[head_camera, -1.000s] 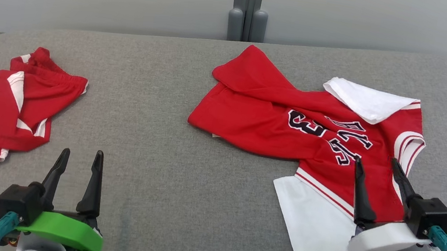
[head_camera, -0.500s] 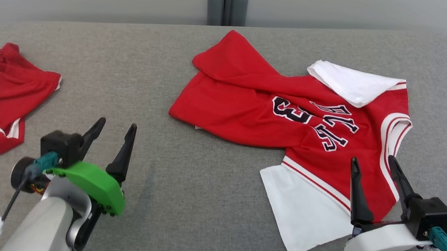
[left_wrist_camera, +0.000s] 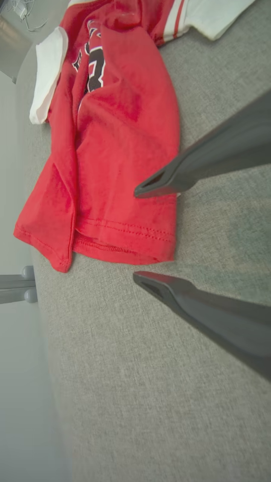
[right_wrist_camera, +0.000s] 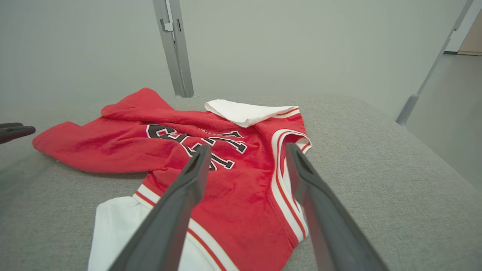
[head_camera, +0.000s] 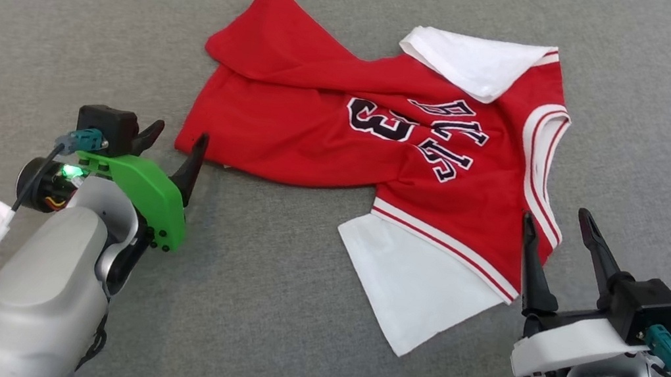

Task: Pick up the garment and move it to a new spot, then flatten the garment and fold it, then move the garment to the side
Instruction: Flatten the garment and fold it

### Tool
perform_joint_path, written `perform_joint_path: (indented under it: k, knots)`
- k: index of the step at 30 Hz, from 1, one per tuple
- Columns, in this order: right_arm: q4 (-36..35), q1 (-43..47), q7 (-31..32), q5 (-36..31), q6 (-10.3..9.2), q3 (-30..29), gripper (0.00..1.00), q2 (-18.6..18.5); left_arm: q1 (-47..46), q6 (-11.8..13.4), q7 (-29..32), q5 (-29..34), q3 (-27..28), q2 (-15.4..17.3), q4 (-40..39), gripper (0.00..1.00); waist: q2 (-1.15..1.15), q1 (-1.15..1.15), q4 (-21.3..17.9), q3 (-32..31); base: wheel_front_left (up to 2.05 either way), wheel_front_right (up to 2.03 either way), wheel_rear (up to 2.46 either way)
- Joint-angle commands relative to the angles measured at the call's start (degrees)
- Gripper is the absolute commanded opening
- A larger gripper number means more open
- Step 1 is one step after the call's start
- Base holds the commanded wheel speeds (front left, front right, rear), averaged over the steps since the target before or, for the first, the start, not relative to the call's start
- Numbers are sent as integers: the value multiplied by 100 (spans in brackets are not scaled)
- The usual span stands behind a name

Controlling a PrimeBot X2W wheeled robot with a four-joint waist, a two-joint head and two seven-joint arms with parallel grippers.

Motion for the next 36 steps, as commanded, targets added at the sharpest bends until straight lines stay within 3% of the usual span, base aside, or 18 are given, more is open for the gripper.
perform_joint_path:
  k: [1, 6, 11, 12, 13, 14, 18, 26, 31, 36]
  knots:
    - [18, -74, -42, 32, -7, 2, 100, -1, -126, -20, 88, -112, -107, 80, 96, 100, 0, 0, -345, 288, 0, 0, 0]
    - [81, -80, -90, 59, -6, 1, 100, -1, -376, -20, 267, -358, -261, 194, 528, 100, 0, 0, -453, 305, 0, 0, 0]
    - [123, -78, -96, 61, -7, -31, 100, -1, -506, 87, 432, -396, -280, 102, 1024, 100, 0, 0, -444, 259, 0, 0, 0]
    - [127, -69, -89, 60, -6, -43, 100, 0, -490, 121, 505, -422, -292, 56, 1138, 73, 0, 0, -418, 244, 0, 0, 0]
    - [129, -66, -79, 62, -6, -43, 100, 0, -475, 138, 545, -437, -294, 20, 1208, 15, 0, 0, -397, 231, 0, 0, 0]
    - [127, -66, -67, 62, -6, -41, 100, -1, -461, 127, 592, -466, -292, -40, 1289, 0, 0, 0, -366, 210, 0, 0, 0]
    - [89, -42, -24, 51, -7, -46, 100, -2, -385, 80, 533, -558, -317, -216, 1360, 0, 0, 0, -207, 105, 0, 0, 0]
    - [-71, 121, 88, 24, -6, -160, 100, -3, 273, 73, -395, -914, -11, -312, 778, 0, 0, 0, 373, -190, 0, 0, 0]
    - [-141, 212, 150, 36, -7, -227, 100, -4, 763, 317, -951, -937, 182, -149, 41, 0, 0, 0, 698, -313, 0, 0, 0]
    - [-163, 219, 193, 52, -6, -236, 100, -4, 1217, 733, -1217, -802, 423, 9, -737, 0, 0, 0, 852, -402, 0, 0, 0]
